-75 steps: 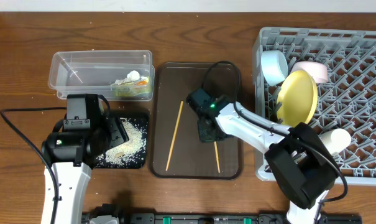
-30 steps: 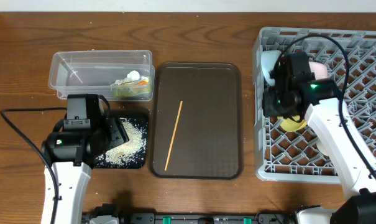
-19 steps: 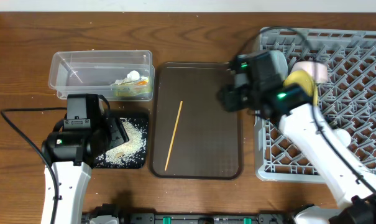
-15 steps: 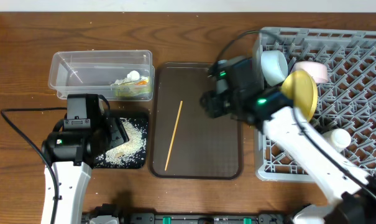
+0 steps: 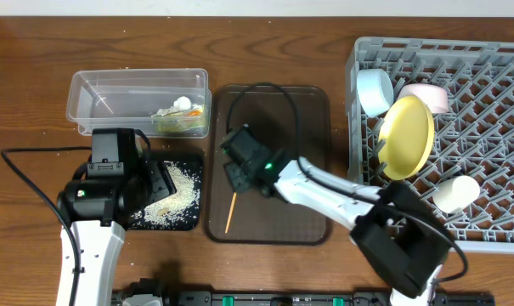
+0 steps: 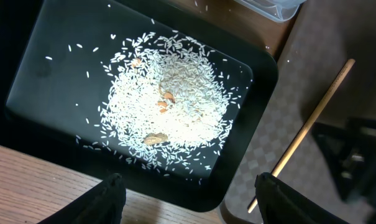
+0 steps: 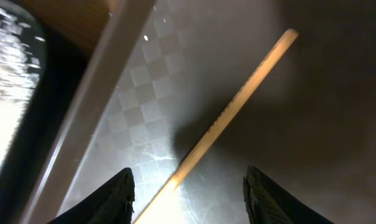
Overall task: Sort waste into correct bins and load items into the dishwasher rack
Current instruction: 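Return the right gripper to the tray and grasp the second chopstick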
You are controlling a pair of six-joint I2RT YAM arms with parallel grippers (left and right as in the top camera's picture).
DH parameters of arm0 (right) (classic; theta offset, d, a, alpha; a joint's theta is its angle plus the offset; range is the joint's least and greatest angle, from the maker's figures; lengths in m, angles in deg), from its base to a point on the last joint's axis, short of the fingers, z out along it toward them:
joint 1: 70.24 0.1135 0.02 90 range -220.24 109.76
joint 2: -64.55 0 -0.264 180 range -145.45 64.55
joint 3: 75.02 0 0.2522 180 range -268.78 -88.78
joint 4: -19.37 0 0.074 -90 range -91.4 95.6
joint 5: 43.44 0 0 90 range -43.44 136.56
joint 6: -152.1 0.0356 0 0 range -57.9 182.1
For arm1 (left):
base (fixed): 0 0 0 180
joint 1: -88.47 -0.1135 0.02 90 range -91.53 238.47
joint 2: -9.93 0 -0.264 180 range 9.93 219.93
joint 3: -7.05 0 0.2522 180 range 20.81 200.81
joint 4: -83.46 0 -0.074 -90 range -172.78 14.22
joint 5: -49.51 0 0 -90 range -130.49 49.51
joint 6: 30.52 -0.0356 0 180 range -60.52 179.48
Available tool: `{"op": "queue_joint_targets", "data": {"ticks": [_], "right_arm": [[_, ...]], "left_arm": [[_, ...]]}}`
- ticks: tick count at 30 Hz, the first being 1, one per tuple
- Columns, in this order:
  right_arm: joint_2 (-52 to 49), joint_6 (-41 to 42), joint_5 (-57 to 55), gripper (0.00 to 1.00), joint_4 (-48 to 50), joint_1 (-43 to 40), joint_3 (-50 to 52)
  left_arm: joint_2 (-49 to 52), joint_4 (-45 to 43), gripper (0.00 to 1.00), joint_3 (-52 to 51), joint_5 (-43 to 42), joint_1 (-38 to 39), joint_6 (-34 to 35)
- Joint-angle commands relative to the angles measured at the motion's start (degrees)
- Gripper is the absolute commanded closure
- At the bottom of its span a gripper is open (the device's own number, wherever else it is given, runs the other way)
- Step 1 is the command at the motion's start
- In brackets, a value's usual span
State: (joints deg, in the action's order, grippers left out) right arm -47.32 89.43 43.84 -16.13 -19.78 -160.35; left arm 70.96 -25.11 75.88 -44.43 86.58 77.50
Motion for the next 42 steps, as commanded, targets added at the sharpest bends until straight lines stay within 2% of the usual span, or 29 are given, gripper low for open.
{"op": "queue_joint_targets", "data": {"ticks": [1,4,8,13,16,18,22,24,26,31,36,38,40,42], "right_arm": [[-2.4,2.9,-6.6,0.46,0.4,2.0,-0.8],[-4.0,2.9,-6.7,0.46,0.0,2.6,-0.8],[-4.9,3.1,-7.7,0.56,-3.1,2.6,-0.8],[-4.2,4.5,-11.9,0.63,-8.4,2.1,-0.8],[-2.9,4.5,-11.8,0.73,-10.0,0.6,-0.8],[-1.8,4.5,-11.8,0.83,-10.8,-0.4,-0.8],[0.3,4.4,-10.0,0.91,-11.8,-2.4,-0.8],[0.8,4.3,-7.5,0.92,-12.0,-3.6,-0.8],[0.9,4.3,-4.5,0.99,-12.9,-4.8,-0.8],[1.8,4.3,-2.8,0.99,-15.7,-6.8,-0.8],[7.5,1.6,-2.8,0.98,-17.3,-10.1,-0.8],[10.4,-2.8,-2.0,0.91,-17.0,-11.6,-0.8],[12.6,-7.7,0.8,0.73,-16.8,-12.9,-0.8],[13.7,-10.1,3.1,0.68,-17.1,-13.4,-0.8]], "left_arm": [[0.1,0.2,0.3,0.3,0.1,-0.3,0.3],[0.1,0.2,0.3,0.3,0.1,-0.3,0.3],[0.1,0.2,0.3,0.3,0.1,-0.3,0.3],[0.1,0.2,0.3,0.3,0.1,-0.3,0.3],[0.1,0.2,0.3,0.3,0.1,-0.3,0.3],[0.1,0.2,0.3,0.3,0.1,-0.3,0.3],[0.1,0.2,0.3,0.3,0.1,-0.3,0.3],[0.1,0.2,0.3,0.3,0.1,-0.3,0.3],[0.1,0.2,0.3,0.3,0.1,-0.3,0.3],[0.1,0.6,0.3,0.3,0.1,-0.3,0.3],[0.1,0.6,0.3,0.3,0.1,-0.3,0.3],[0.1,0.6,0.3,0.3,0.1,-0.3,0.3],[0.1,0.6,0.3,0.3,0.1,-0.3,0.2],[0.1,0.6,0.3,0.3,0.1,-0.3,0.2]]}}
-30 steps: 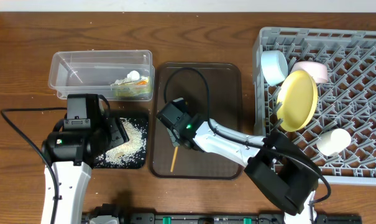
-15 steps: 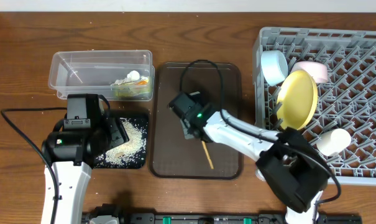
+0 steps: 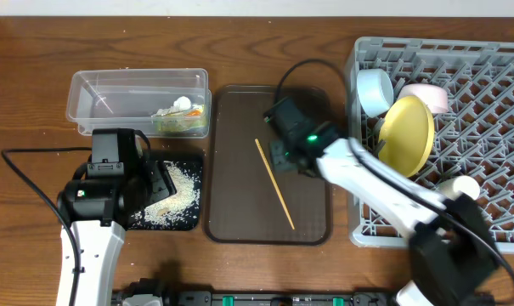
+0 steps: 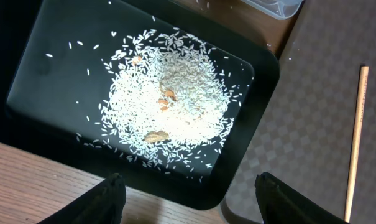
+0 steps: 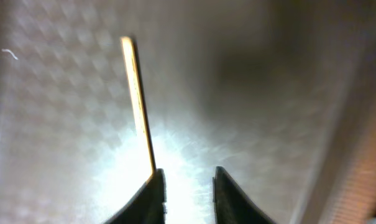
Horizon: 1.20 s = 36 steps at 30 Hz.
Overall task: Sort waste into correct bins and load items into the dishwasher rack
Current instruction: 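Return the right gripper to the tray and grasp the second chopstick, then carry the second chopstick with the right gripper into the rack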
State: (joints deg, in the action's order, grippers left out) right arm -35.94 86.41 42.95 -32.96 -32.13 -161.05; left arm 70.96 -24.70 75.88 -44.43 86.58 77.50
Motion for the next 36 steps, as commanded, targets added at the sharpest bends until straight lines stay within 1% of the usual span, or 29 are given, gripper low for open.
{"op": "queue_joint_targets", "data": {"ticks": [1,7,11,12,23,25,26,27,29,31,34,35,36], "right_arm": [[2.5,-7.7,4.6,0.67,-0.5,-1.1,-0.1],[0.4,-7.7,4.7,0.65,-2.4,0.4,0.0],[-3.7,-7.7,4.7,0.52,-1.9,2.3,0.0],[-4.9,-7.7,4.7,0.51,-1.9,2.8,0.0],[-13.3,-7.4,4.6,0.5,-1.1,4.3,0.0],[-14.2,-7.0,4.6,0.54,-1.2,4.3,0.0],[-14.6,-7.0,4.5,0.57,-1.3,4.3,0.0],[-14.8,-7.0,4.5,0.63,-1.6,4.3,0.0],[-14.8,-7.0,4.5,0.68,-1.8,4.3,0.0],[-14.6,-6.9,4.5,0.8,-1.9,4.3,0.0],[-14.5,-4.5,4.5,0.96,-1.9,4.2,0.0],[-14.4,-4.1,4.5,0.99,-2.0,4.0,0.0],[-14.2,-4.0,4.5,0.99,-2.0,3.8,0.0]], "left_arm": [[0.1,0.2,0.3,0.3,0.1,-0.3,0.3],[0.1,0.2,0.3,0.3,0.1,-0.3,0.3],[0.1,0.2,0.3,0.3,0.1,-0.3,0.3],[0.1,0.2,0.3,0.3,0.1,-0.3,0.3],[0.1,0.2,0.3,0.3,0.1,-0.3,0.3],[0.1,0.2,0.3,0.3,0.1,-0.3,0.3],[0.1,0.2,0.3,0.3,0.1,-0.3,0.3],[0.1,0.2,0.3,0.3,0.1,-0.3,0.2],[0.1,0.2,0.3,0.3,0.1,-0.3,0.3],[0.1,0.2,0.3,0.3,0.1,-0.3,0.3],[0.1,0.2,0.3,0.3,0.1,-0.3,0.3],[0.1,0.2,0.3,0.3,0.1,-0.3,0.3],[0.1,0.2,0.3,0.3,0.1,-0.3,0.3]]}}
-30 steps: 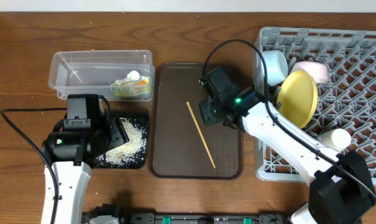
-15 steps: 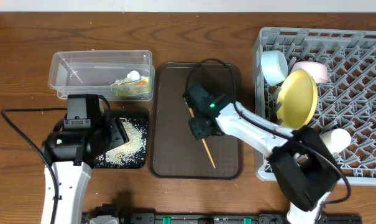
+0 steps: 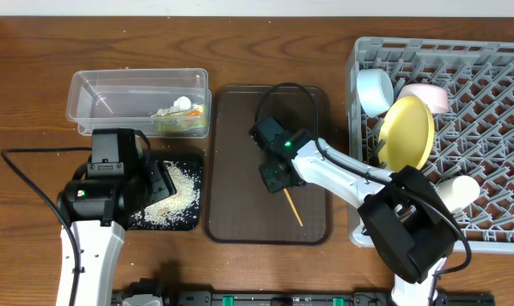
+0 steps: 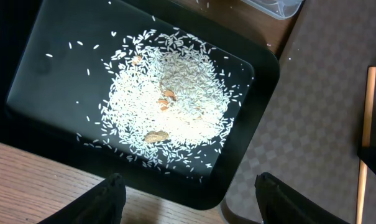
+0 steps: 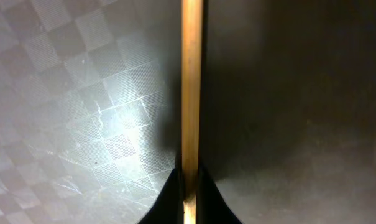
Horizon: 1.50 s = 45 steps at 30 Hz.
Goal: Sort waste into correct bins and load items into the dishwasher rack
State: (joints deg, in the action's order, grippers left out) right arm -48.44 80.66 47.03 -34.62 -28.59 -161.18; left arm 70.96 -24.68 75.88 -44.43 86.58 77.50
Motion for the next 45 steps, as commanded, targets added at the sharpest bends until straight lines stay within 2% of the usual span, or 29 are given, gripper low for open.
{"op": "queue_joint_targets", "data": {"ticks": [1,7,12,22,29,35,40,44,45], "right_arm": [[-1.5,1.8,0.4,0.99,-0.4,-0.2,0.1],[4.2,1.7,-0.3,0.99,-2.4,-3.0,0.0],[13.7,0.6,-0.4,0.99,-4.5,-7.0,0.0],[29.4,-1.0,-8.8,0.99,-17.2,-19.0,0.1],[29.3,-3.0,-10.5,0.99,-22.6,-27.6,0.9],[27.9,-3.5,-9.2,0.98,-22.4,-29.2,3.9],[27.5,-3.4,-9.2,0.9,-21.6,-29.2,5.4],[27.5,-3.4,-9.2,0.67,-20.9,-29.2,5.4],[27.5,-3.4,-9.2,0.67,-20.8,-29.2,5.4]], "left_arm": [[0.1,0.2,0.3,0.3,0.1,-0.3,0.3],[0.1,0.2,0.3,0.3,0.1,-0.3,0.3],[0.1,0.2,0.3,0.3,0.1,-0.3,0.3],[0.1,0.1,0.3,0.3,0.1,-0.3,0.3],[0.1,0.1,0.3,0.3,0.1,-0.3,0.3],[0.1,0.1,0.3,0.3,0.1,-0.3,0.3],[0.1,0.2,0.3,0.3,0.1,-0.3,0.3],[0.1,0.2,0.3,0.3,0.1,-0.3,0.3],[0.1,0.2,0.3,0.3,0.1,-0.3,0.3]]}}
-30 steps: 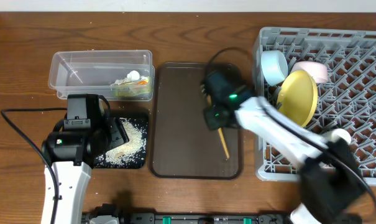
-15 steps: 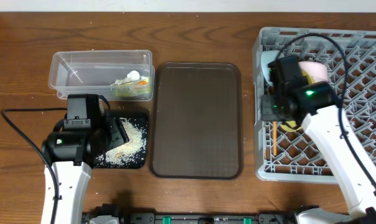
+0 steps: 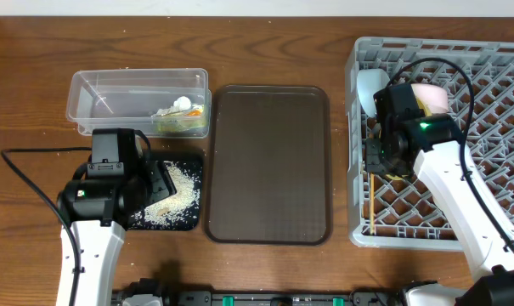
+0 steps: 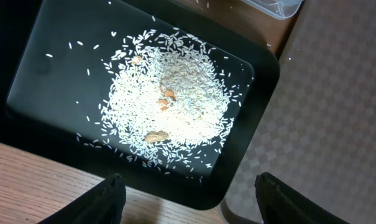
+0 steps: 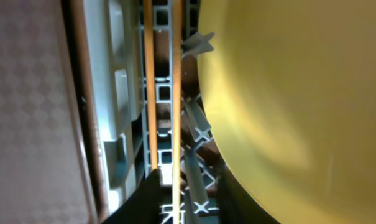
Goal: Sort waste into correct bins and load items into the dishwasher rack
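Two wooden chopsticks lie side by side along the left edge of the grey dishwasher rack (image 3: 486, 178). One chopstick (image 5: 175, 93) runs between the fingers of my right gripper (image 5: 188, 190), which stands open over it. The other chopstick (image 5: 147, 93) lies just left of it. From overhead the chopsticks (image 3: 371, 204) stick out below my right gripper (image 3: 378, 161). A yellow plate (image 5: 287, 93) stands right beside them. My left gripper (image 4: 188, 205) hangs open and holding nothing over the black tray (image 4: 262, 68) of spilled rice (image 4: 169, 106).
The brown tray (image 3: 269, 161) lies between the black tray and the rack. A clear container (image 3: 112, 98) with food scraps stands at the back left. A pale blue cup (image 3: 367, 85) and a pink bowl (image 3: 433, 95) stand in the rack near my right arm.
My right gripper was shut on the chopstick on the brown tray. It now stands open over the rack's left edge, with that chopstick lying in the rack. The left arm has not moved.
The chopstick lay at the brown tray's lower left with my right gripper open by it. Then it lay diagonally mid-tray, the gripper at its upper end. Then the gripper was shut on it. Now it rests in the rack beside another, and the tray holds nothing.
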You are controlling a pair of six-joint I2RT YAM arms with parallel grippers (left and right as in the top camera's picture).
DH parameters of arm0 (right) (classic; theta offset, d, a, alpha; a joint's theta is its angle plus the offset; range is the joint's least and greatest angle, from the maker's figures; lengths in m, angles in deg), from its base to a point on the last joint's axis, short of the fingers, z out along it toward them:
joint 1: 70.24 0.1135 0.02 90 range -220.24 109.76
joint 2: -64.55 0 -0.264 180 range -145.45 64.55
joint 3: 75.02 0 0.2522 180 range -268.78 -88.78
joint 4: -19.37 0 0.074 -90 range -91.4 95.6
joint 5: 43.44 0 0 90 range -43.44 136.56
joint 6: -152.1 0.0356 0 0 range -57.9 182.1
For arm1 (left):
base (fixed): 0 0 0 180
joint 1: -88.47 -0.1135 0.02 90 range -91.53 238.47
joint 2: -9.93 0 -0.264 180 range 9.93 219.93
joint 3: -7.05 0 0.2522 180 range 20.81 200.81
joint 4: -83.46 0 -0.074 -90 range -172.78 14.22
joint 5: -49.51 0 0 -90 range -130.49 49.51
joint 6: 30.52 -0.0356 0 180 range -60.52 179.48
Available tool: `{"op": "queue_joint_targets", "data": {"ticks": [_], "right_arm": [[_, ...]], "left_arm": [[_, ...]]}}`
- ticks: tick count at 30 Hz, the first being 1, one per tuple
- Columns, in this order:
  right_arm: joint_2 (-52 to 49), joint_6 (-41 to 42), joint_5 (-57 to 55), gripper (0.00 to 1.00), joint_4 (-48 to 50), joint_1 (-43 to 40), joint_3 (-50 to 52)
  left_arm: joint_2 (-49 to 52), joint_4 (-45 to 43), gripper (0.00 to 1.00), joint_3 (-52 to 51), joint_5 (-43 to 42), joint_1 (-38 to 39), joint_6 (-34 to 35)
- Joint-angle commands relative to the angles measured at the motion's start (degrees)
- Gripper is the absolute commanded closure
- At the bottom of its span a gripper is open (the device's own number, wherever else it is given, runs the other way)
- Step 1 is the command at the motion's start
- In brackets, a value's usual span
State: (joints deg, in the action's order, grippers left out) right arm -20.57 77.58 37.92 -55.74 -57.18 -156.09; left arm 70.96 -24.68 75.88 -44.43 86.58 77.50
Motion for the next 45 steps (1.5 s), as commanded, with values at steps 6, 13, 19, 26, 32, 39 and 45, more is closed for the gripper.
{"op": "queue_joint_targets", "data": {"ticks": [6,13,19,26,32,39,45], "right_arm": [[-0.3,0.6,0.4,0.64,0.6,-0.7,0.3],[1.4,-2.4,12.9,0.58,8.9,-0.7,0.3],[2.6,-2.7,16.6,0.5,13.7,-0.7,0.2],[7.5,-2.2,14.5,0.45,6.1,-0.6,0.3],[17.2,-0.6,10.2,0.42,5.7,0.8,3.0],[36.3,2.8,4.9,0.32,13.3,5.2,15.2],[50.8,6.2,2.7,0.01,13.1,5.6,22.6]], "left_arm": [[0.0,0.1,0.3,0.3,0.1,-0.3,0.3],[0.1,-4.9,0.3,0.3,-5.1,1.9,-5.3],[2.9,-5.6,0.3,0.3,-5.0,7.8,-8.9],[5.7,4.9,0.3,0.3,-4.4,10.0,-7.9],[-1.4,5.0,0.3,-0.5,-4.4,10.0,-7.9],[-20.4,-0.2,0.3,-6.1,-4.4,10.1,-9.8],[-33.0,-1.7,0.1,-8.3,-4.4,10.1,-9.0]]}}
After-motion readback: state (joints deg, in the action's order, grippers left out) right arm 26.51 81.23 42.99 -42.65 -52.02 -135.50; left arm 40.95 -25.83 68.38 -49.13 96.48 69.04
